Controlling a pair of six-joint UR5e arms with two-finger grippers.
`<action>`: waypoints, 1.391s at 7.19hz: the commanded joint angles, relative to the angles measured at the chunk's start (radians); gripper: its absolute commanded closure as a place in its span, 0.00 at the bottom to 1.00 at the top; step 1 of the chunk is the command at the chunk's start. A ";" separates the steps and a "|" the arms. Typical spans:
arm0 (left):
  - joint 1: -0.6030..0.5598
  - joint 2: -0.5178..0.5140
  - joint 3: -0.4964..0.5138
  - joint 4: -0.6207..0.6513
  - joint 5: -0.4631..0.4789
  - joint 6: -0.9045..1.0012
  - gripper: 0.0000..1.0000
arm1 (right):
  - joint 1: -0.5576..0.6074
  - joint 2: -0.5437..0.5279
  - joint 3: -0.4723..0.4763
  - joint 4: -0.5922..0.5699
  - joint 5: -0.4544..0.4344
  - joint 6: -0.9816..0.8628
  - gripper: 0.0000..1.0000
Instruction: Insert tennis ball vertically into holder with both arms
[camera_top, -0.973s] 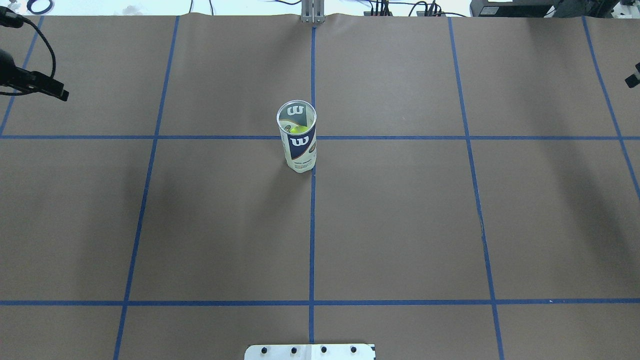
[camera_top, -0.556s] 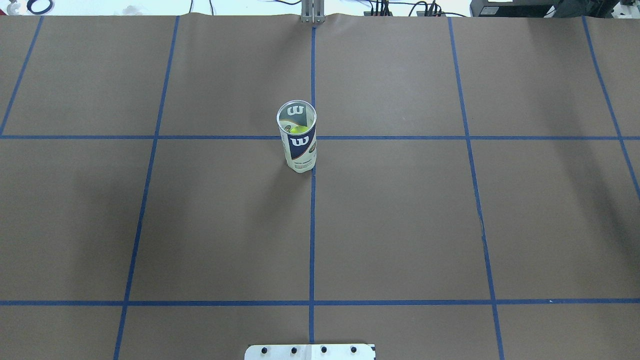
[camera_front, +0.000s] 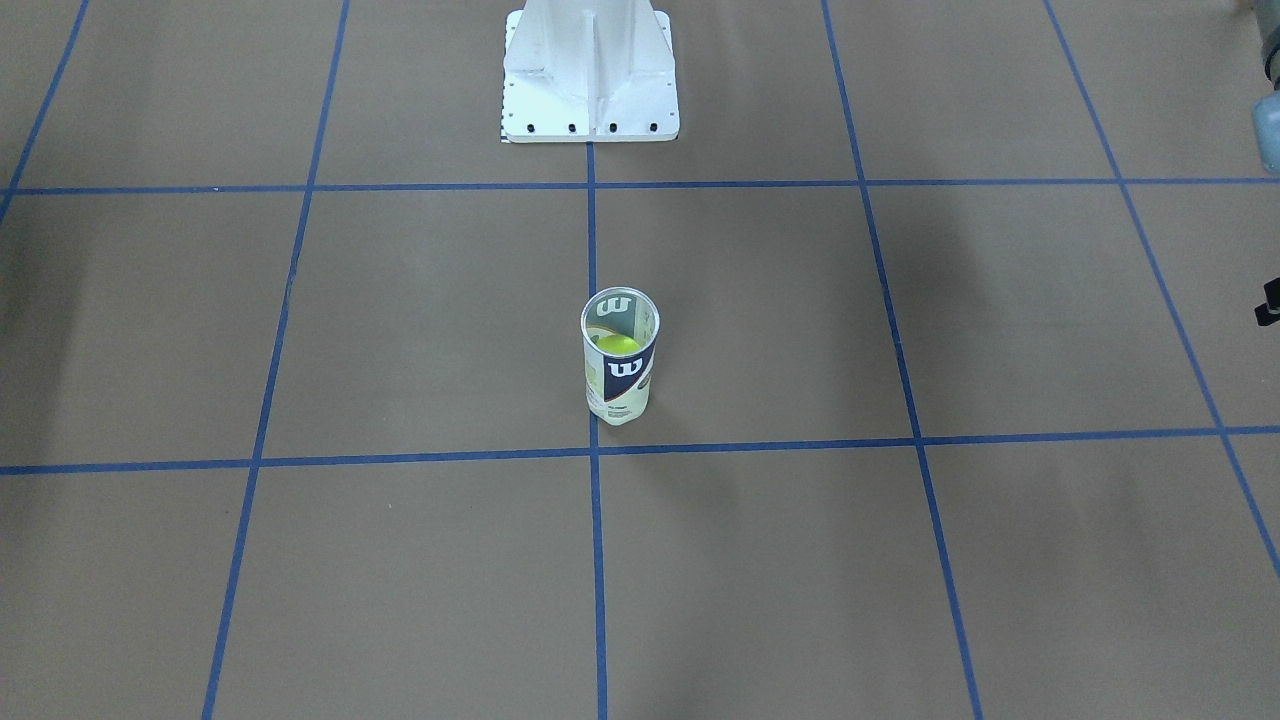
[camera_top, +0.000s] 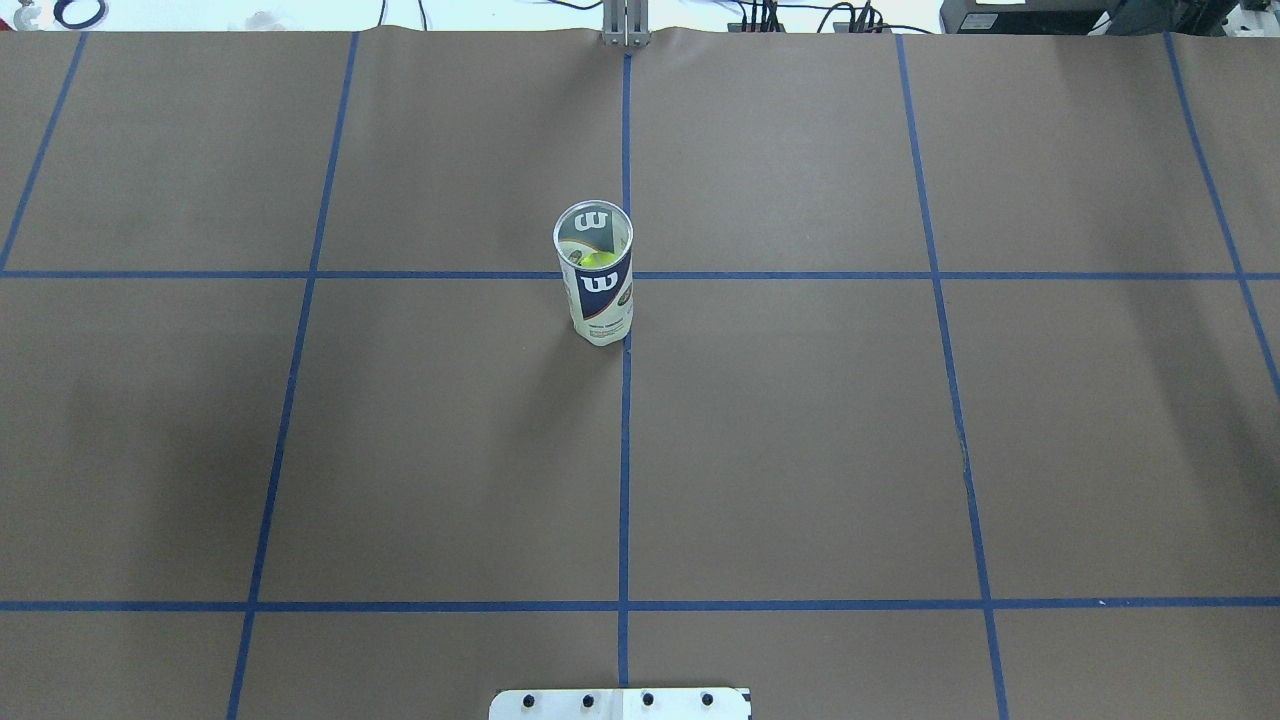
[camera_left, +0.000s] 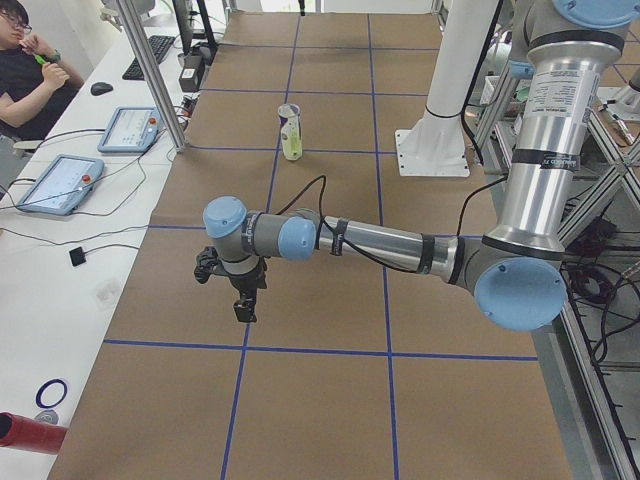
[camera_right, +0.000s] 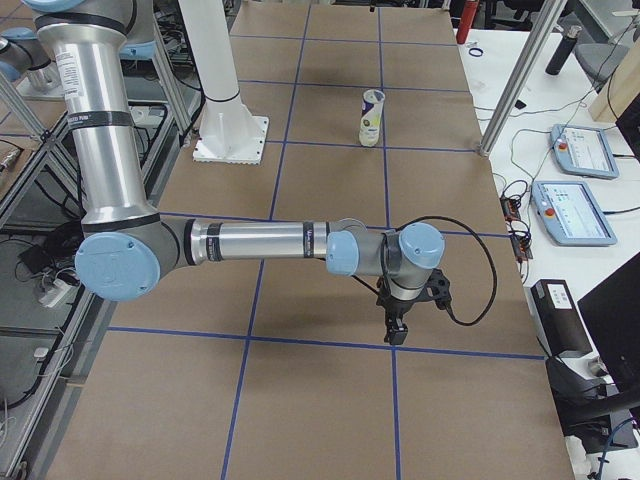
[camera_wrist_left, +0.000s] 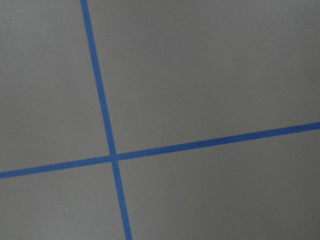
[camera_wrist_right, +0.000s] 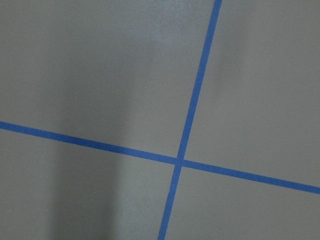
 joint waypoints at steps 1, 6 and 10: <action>-0.060 0.046 -0.011 0.002 -0.008 0.004 0.00 | 0.003 -0.047 0.107 -0.087 0.028 0.005 0.01; -0.119 0.046 0.032 -0.001 -0.049 0.010 0.00 | 0.017 -0.052 0.098 -0.084 0.080 0.026 0.01; -0.121 0.044 0.025 0.000 -0.049 0.010 0.00 | 0.077 -0.108 0.096 -0.078 0.086 -0.052 0.01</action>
